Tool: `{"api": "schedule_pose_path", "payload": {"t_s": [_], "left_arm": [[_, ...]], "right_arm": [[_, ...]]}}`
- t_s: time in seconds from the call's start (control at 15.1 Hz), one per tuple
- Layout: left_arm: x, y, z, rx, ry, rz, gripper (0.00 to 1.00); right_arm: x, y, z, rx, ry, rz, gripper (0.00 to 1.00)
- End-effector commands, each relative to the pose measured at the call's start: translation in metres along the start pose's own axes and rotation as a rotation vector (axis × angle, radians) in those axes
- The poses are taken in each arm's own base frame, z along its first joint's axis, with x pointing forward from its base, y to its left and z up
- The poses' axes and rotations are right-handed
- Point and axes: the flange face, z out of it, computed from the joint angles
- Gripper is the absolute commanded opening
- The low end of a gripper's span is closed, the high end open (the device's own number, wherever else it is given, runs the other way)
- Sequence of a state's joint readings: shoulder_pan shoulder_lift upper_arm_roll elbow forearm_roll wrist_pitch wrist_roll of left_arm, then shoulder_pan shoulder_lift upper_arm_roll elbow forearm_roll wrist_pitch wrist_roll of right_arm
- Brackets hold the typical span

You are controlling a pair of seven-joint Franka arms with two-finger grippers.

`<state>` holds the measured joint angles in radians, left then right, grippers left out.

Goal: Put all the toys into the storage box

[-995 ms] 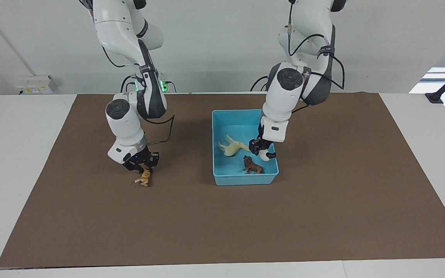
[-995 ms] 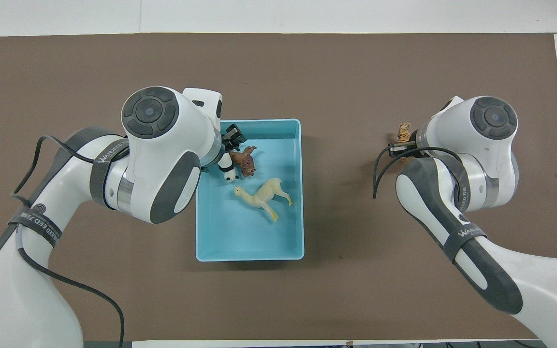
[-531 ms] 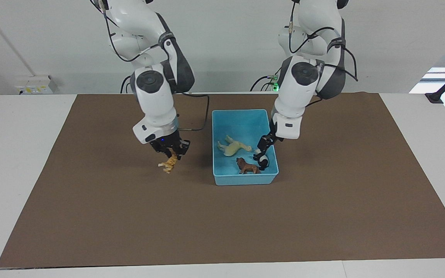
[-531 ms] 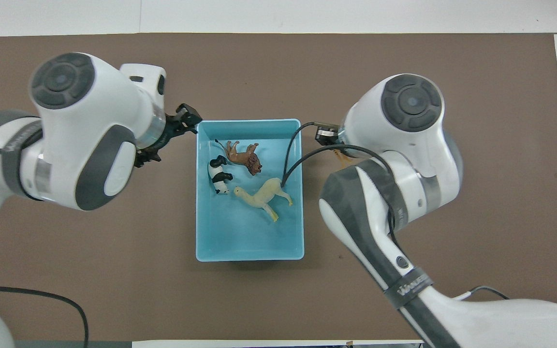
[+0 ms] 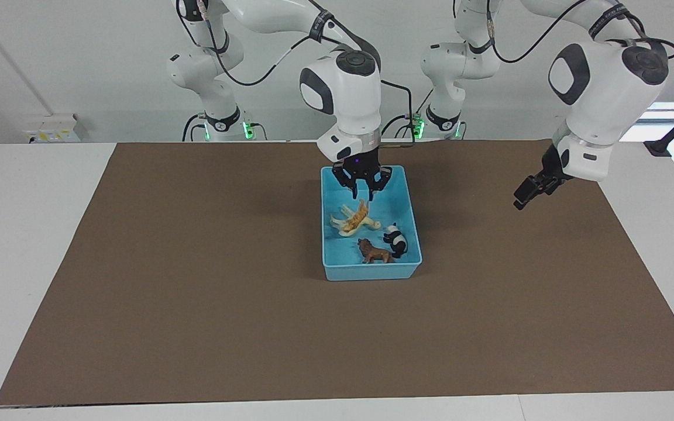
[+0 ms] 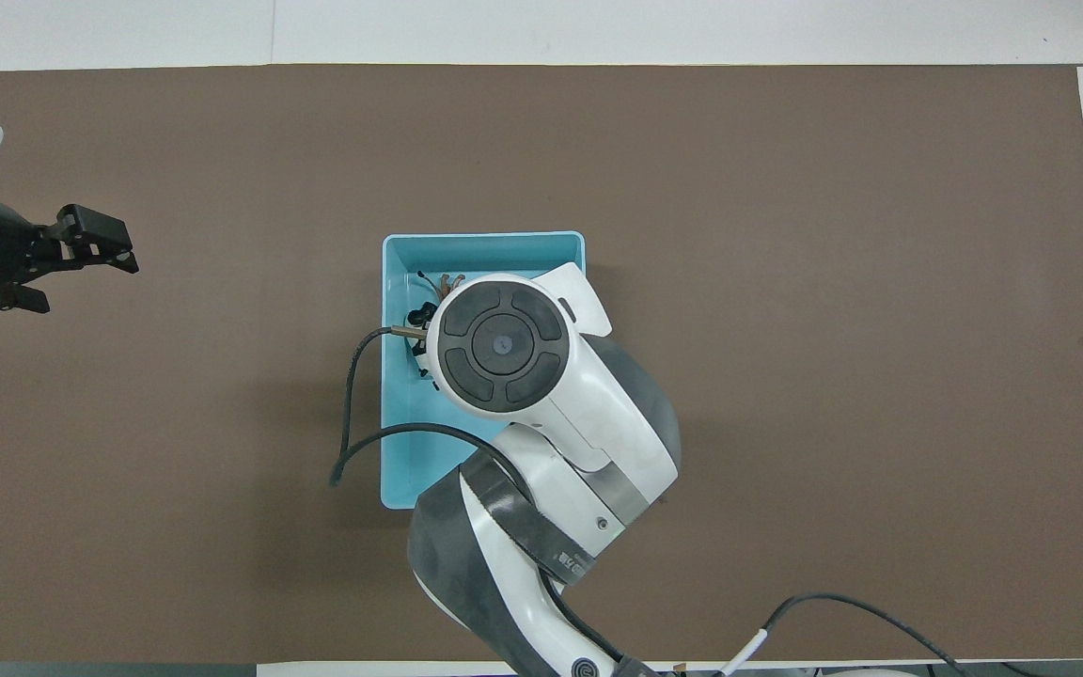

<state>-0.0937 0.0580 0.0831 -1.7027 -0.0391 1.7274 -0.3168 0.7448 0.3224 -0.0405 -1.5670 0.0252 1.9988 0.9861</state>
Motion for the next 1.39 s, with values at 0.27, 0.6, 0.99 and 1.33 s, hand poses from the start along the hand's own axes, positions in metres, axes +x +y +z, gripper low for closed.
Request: {"api": "schedule_pose_path", "payload": {"t_s": [0.27,0.6,0.99,1.33], "left_arm": [[-0.031,-0.020,-0.036,0.028,-0.060,0.151,1.00],[-0.033,-0.046,-0.042,0.018,-0.048,0.251,1.00],[-0.022,-0.019,-0.042,0.024,-0.045,0.302,1.00],[-0.038,0.011,-0.040,0.037,-0.064,0.357,1.00]], "right_arm": [[0.097,0.090,-0.067,-0.088,0.006,-0.133,1.00],[0.179,0.268,-0.139,-0.104,-0.020,-0.117,1.00],[0.200,0.415,-0.188,-0.117,-0.069,-0.107,1.00],[0.192,0.448,-0.163,-0.113,-0.084,-0.144,1.00]]}}
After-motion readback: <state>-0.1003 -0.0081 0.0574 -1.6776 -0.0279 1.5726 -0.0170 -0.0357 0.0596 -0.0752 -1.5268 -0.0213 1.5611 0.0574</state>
